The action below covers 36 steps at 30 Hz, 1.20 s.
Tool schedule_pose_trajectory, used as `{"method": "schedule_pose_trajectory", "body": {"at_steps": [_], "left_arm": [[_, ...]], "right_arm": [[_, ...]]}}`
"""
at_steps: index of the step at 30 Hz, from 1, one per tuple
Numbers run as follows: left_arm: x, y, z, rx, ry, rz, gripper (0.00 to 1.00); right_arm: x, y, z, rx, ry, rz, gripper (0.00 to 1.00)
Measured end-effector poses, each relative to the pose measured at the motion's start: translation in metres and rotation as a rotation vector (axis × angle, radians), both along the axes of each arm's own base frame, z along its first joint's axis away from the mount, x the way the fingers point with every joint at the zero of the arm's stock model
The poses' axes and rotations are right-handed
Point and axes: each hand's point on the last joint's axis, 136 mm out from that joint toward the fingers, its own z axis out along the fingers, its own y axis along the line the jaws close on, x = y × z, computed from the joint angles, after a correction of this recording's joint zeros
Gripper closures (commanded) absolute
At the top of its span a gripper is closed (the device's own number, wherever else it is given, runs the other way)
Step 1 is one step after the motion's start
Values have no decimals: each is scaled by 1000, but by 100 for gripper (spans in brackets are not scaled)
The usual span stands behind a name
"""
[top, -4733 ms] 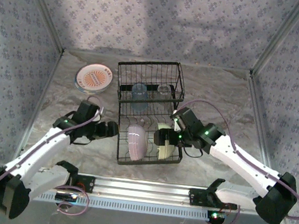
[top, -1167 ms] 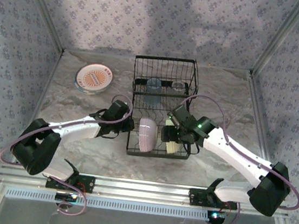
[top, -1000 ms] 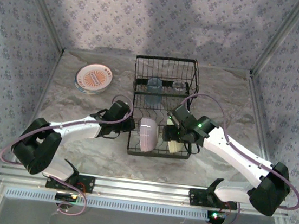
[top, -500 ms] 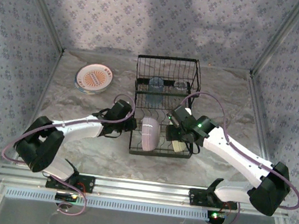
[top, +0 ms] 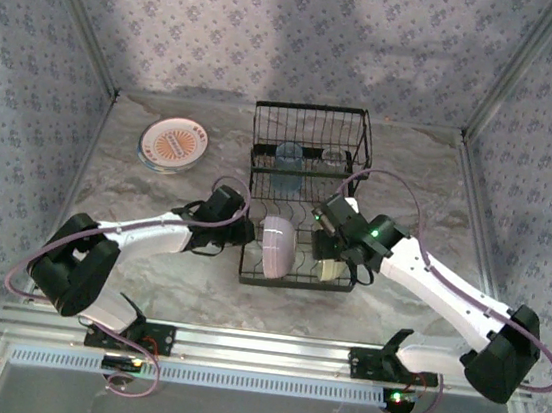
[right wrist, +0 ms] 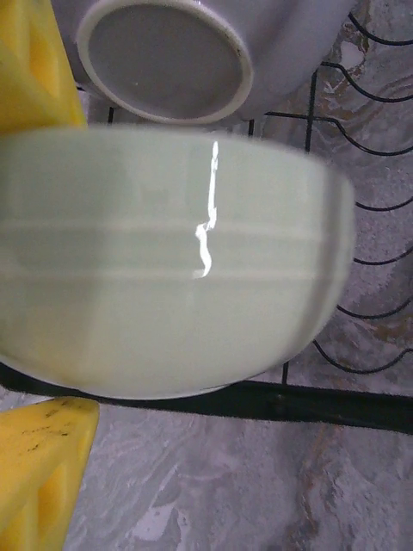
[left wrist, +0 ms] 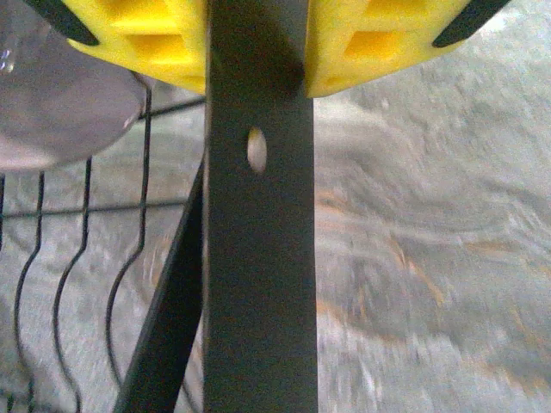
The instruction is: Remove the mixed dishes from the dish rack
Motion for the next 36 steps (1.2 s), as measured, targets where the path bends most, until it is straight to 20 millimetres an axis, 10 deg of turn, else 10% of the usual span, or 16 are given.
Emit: {"method": "schedule_pose_trajectory", "body": {"at_steps": [14,36], "left_arm": [[-19,-1,-6,6,65,-48,59],[-20,-2,-6,4,66,-50,59]], "right_arm": [[4,-2,0,45,21,-8,0],[-1,17,-18,283,136,12,0]]}}
